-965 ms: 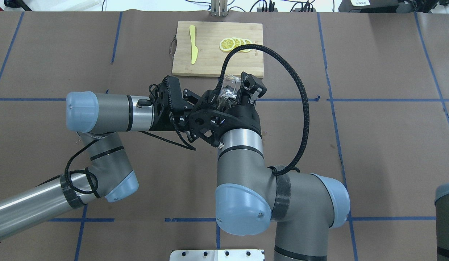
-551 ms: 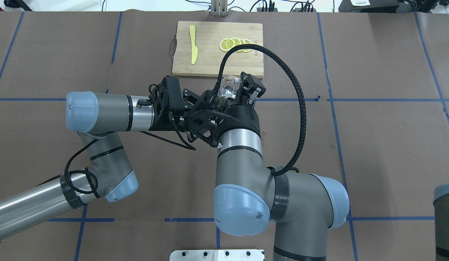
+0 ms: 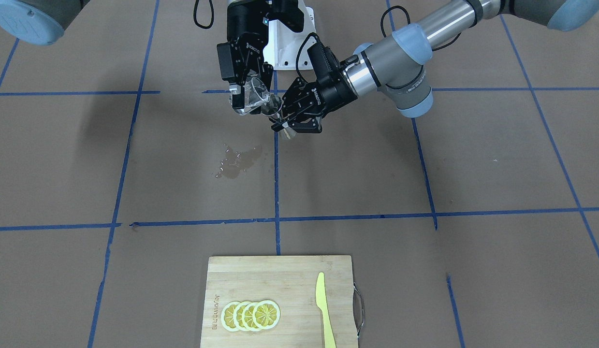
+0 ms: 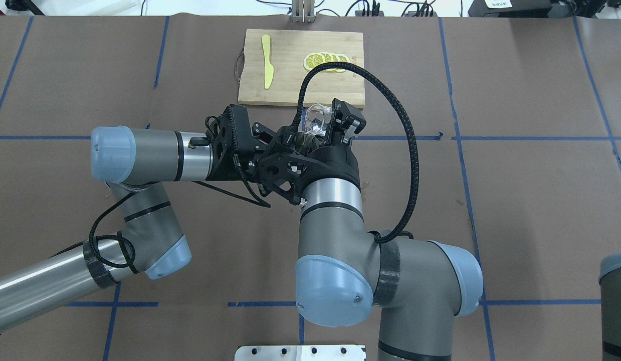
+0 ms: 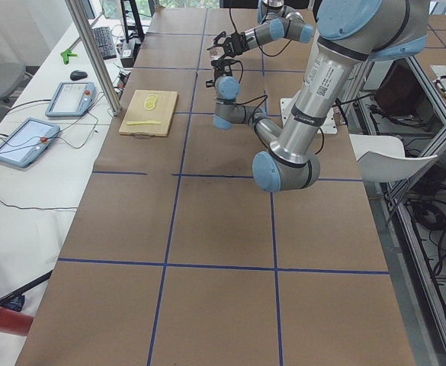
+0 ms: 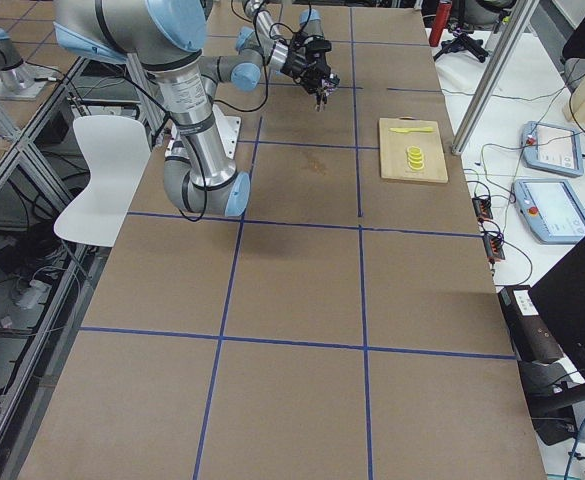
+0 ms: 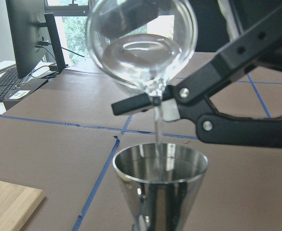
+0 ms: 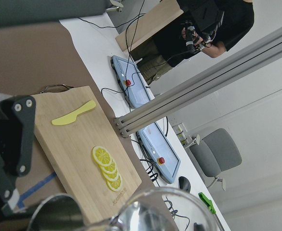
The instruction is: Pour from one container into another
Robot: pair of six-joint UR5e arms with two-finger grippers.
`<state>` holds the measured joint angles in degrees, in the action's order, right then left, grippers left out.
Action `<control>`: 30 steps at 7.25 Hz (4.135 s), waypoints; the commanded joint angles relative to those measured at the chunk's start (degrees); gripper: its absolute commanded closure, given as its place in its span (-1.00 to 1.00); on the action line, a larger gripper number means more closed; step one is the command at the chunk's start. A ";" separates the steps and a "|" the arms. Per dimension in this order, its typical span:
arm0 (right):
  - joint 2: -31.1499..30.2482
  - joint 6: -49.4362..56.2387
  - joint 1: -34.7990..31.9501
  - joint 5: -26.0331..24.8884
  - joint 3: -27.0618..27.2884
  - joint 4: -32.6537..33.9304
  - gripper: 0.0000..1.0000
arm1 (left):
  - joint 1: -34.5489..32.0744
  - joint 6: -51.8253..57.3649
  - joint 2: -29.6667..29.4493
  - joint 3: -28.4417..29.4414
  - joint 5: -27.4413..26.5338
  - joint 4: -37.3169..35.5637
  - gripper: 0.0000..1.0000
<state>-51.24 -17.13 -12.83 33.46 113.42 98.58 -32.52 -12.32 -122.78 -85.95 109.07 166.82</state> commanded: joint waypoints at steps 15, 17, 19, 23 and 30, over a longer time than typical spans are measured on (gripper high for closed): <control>1.32 5.79 0.00 -1.73 -0.57 3.81 1.00 | 0.17 -0.07 0.00 -0.18 0.00 0.00 1.00; 1.41 8.75 0.00 -1.81 -0.57 4.16 1.00 | 0.18 -0.07 0.00 -0.18 0.00 0.00 1.00; 1.32 9.13 0.00 -1.90 -0.57 4.25 1.00 | 0.26 -0.07 -0.09 -0.18 0.00 0.00 1.00; 1.32 12.19 0.00 -1.90 -0.57 4.25 1.00 | 0.26 -0.07 -0.09 -0.18 0.00 0.00 1.00; 0.79 -6.64 -0.26 4.91 0.13 -9.07 1.00 | 0.26 -0.16 -0.18 -0.27 0.00 0.00 1.00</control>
<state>-50.08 -17.48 -12.82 34.27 113.31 94.32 -32.26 -12.45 -122.96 -86.19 109.07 166.82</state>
